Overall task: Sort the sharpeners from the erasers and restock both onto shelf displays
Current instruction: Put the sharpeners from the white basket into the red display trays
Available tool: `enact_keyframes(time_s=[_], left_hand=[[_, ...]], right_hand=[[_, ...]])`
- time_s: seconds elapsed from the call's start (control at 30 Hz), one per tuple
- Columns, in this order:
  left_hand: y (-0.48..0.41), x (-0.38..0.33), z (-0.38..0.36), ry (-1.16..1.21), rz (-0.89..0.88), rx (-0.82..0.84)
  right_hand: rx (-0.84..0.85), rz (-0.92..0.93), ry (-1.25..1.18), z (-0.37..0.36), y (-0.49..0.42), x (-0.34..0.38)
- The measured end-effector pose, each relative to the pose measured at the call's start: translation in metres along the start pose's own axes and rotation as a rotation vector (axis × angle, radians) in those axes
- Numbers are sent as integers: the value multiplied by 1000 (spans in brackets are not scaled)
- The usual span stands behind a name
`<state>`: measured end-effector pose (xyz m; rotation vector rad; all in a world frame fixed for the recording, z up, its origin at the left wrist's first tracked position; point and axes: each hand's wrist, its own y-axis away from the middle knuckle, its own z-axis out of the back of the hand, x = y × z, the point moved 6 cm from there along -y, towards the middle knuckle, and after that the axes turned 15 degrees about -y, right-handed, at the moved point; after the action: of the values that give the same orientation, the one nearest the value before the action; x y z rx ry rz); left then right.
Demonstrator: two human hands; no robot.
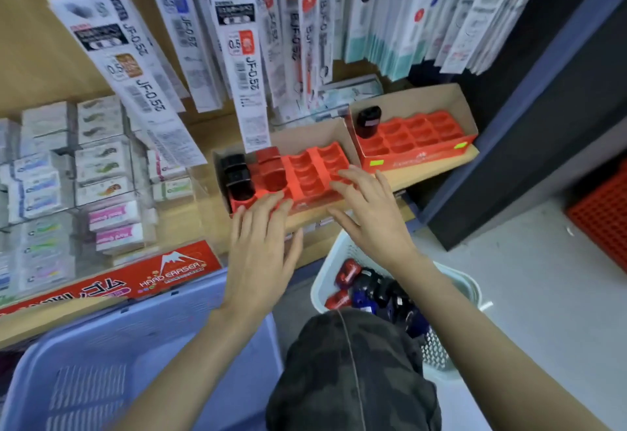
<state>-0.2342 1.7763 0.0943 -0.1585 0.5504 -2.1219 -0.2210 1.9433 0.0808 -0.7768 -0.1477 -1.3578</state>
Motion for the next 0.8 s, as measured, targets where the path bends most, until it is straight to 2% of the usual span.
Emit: enact_keyframes(time_s=[0.03,0.1,0.17,0.27,0.3,0.4,0.43,0.5,0.63,0.7,0.8], left_hand=[[9,-15,-3,48,-69,18],[25,-42,-27,142,-195,162],[37,-64,-67,262,-216,396],[53,-76,-135,422,57,826],[59,-77,-156,451,140,920],[74,-78,-213,428,215,1091],[78,-77,-230,424,234,1142],[84,-76,-259,406,267,1191],[83,-84,-301,419,324,1139],[84,-88,-316,448,455,1119],[91,-94,-332,436,671,1074]], right_hand=[[-37,-12,-19,6,19,-4],[-18,-132,-59,8,63,-22],[74,-437,-142,0,112,-58],[157,-893,-264,-14,180,-116],[193,-981,-279,-22,198,-132],[283,-1167,-325,-57,238,-169],[249,-1223,-330,-68,248,-179],[59,-1340,-353,-84,262,-195],[-303,-1445,-537,-111,260,-209],[-471,-1507,-546,-121,259,-218],[-602,-1573,-492,-129,260,-231]])
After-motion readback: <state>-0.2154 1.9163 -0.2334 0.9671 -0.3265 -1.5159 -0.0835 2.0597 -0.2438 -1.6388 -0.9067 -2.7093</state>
